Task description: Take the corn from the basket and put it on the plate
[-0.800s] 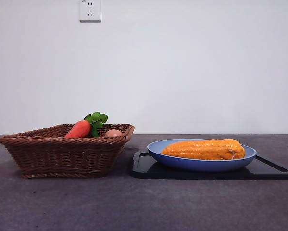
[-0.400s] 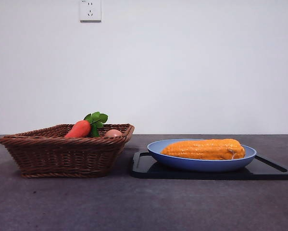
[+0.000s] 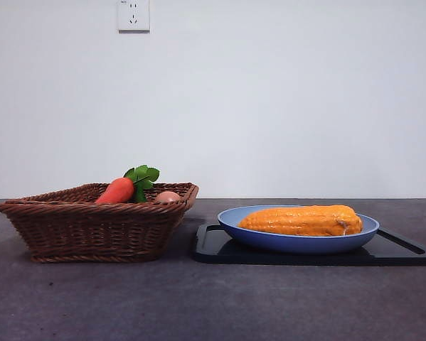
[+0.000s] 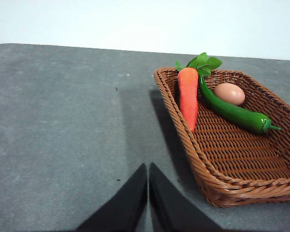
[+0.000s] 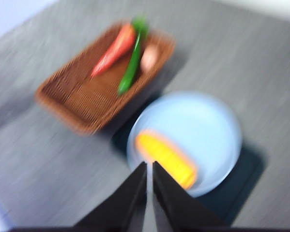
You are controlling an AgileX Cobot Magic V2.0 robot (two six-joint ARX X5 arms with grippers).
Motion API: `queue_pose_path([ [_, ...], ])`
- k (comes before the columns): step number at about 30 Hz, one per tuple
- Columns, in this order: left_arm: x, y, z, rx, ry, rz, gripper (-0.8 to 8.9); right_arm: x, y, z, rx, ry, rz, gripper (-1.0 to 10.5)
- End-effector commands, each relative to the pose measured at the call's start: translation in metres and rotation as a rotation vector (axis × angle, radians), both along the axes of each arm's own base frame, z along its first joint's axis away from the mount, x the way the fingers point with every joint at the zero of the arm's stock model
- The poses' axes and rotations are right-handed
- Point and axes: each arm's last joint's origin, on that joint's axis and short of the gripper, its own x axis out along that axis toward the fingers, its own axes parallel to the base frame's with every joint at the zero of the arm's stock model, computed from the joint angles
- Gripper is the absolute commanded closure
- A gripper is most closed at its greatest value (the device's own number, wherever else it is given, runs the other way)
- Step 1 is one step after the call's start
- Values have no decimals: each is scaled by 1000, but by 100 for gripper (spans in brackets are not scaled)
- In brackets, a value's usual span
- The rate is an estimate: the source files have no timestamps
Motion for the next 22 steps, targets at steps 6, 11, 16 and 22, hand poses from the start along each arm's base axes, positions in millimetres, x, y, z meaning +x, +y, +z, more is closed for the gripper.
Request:
queue_pose_path([
  [6,1,0,-10,-10,31,6,806,-24,-14,-44,30,-267,-113,944],
  [11,1,0,-10,-10,31,6,806,-38,-20,-86,43,-420,-221,944],
  [16,1,0,-10,-10,31,6,806,-46,-23,-122,45,-508,-317,944],
  [22,1,0,-10,-10,31,6,806,-44,-26,-161,93,-518,-463,944],
])
